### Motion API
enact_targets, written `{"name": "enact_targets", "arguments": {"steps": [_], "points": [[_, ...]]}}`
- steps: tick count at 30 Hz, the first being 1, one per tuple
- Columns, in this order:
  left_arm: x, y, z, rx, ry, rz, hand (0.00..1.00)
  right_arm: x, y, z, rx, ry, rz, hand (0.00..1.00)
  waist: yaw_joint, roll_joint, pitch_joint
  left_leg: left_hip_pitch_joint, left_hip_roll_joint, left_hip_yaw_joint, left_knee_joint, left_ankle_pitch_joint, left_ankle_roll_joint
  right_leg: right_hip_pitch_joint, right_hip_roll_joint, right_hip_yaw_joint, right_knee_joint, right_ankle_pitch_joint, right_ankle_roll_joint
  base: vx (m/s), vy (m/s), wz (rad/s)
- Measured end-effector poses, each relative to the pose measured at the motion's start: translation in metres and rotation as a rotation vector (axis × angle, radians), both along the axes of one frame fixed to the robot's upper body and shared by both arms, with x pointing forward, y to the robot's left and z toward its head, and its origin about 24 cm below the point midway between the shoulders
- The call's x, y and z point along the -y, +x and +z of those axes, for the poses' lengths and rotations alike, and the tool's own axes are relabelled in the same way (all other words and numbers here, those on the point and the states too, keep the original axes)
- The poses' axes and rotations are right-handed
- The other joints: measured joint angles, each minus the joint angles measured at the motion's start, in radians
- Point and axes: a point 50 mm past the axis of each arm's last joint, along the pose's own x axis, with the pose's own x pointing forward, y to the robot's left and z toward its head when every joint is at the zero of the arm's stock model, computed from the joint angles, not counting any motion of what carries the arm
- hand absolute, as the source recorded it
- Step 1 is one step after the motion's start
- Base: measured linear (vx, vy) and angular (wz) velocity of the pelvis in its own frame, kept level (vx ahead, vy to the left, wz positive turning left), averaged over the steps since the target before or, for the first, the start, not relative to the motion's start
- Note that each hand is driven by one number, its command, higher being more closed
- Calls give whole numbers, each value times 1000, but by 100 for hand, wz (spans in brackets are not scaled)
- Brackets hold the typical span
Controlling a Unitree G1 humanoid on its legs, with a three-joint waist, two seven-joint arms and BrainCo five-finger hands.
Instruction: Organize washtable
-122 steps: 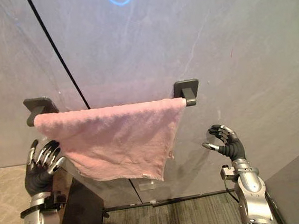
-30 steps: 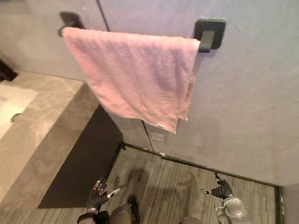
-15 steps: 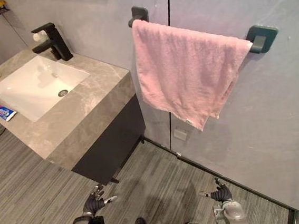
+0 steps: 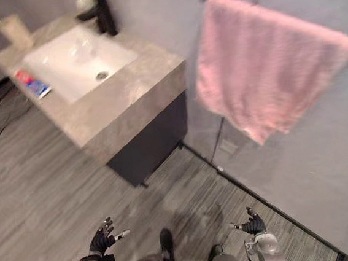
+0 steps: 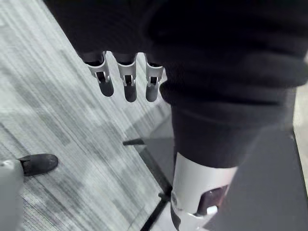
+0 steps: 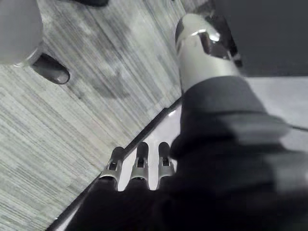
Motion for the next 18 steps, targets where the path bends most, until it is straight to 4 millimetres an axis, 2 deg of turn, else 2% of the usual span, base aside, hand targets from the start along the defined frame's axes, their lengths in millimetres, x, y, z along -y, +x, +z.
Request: {"name": "enact_targets", "arguments": {"steps": [1,2,3,4,5,7,8,10,12,13,14,15,16,17,18], "points": [[1,2,1,7,-4,-1,0,3,-2,0,-5,-8,-3,0,-13,-2,-4,23,50,66,12,-17,-11,7,-23,-29,-1,9,15,-13,223,129],[4,4,1,13,-11,-2,0,10,-1,3,-1,-30,-4,0,-19,24,-14,40,92,106,-20,-9,-18,14,-25,-61,-3,25,41,17,395,120],[9,11,3,33,-22,-6,0,21,-3,5,-8,-58,-23,0,-25,64,-14,72,94,85,-103,-1,-78,26,-32,-97,-8,45,74,25,359,108],[6,21,8,59,-11,-16,0,19,-4,3,-14,-46,-48,0,-17,40,0,68,54,73,-119,21,-57,33,-62,-105,-24,74,68,14,427,97],[0,23,12,71,11,-22,0,7,-4,-1,-15,-11,-46,0,-14,19,-2,62,17,47,-121,19,-53,49,-79,-106,-47,95,58,-9,332,87],[-9,23,14,67,45,-38,0,-10,-5,-7,-19,38,-42,0,-14,-5,-8,24,-8,16,-40,-17,-15,75,-101,-91,-62,104,59,-4,286,71],[-10,23,14,65,48,-37,0,-13,-3,-6,-16,39,-31,0,-12,-3,-6,7,-3,13,0,-39,-10,78,-106,-86,-59,110,65,-18,238,25],[-10,15,10,43,49,-31,0,-17,6,-4,-5,36,18,0,18,29,5,-47,32,0,157,-149,8,71,-116,-59,-13,110,66,-35,259,-10],[-10,7,7,18,50,-30,0,-22,10,-3,-4,44,55,0,25,36,9,-66,32,-11,205,-204,20,48,-140,-21,43,105,58,-55,193,-8],[-11,1,5,3,52,-27,0,-26,10,-4,-9,48,72,0,34,28,14,-68,8,-21,220,-245,23,13,-177,55,118,79,10,-82,304,32],[-11,0,4,-1,52,-27,0,-27,5,-7,-27,51,77,0,32,12,21,-64,-30,-47,218,-258,42,-23,-209,174,212,51,-57,-67,279,59],[-11,-1,4,-1,52,-27,0,-27,0,-9,-43,53,73,0,27,8,24,-64,-51,-71,217,-266,56,-42,-207,247,259,15,-77,-16,208,113],[-12,-3,4,-5,54,-24,0,-28,-10,-13,-73,61,68,0,12,-1,30,-61,-94,-124,207,-271,67,-69,-161,393,350,-72,-63,41,90,116],[-13,-4,4,-7,57,-22,0,-29,-15,-16,-89,68,72,0,9,-17,40,-43,-124,-155,189,-267,79,-84,-113,471,407,-133,-53,102,101,131],[-14,-8,3,-20,57,-19,0,-30,-21,-18,-108,77,72,0,10,-33,50,-14,-158,-181,155,-259,93,-117,-58,491,464,-201,-26,96,65,88]]}}
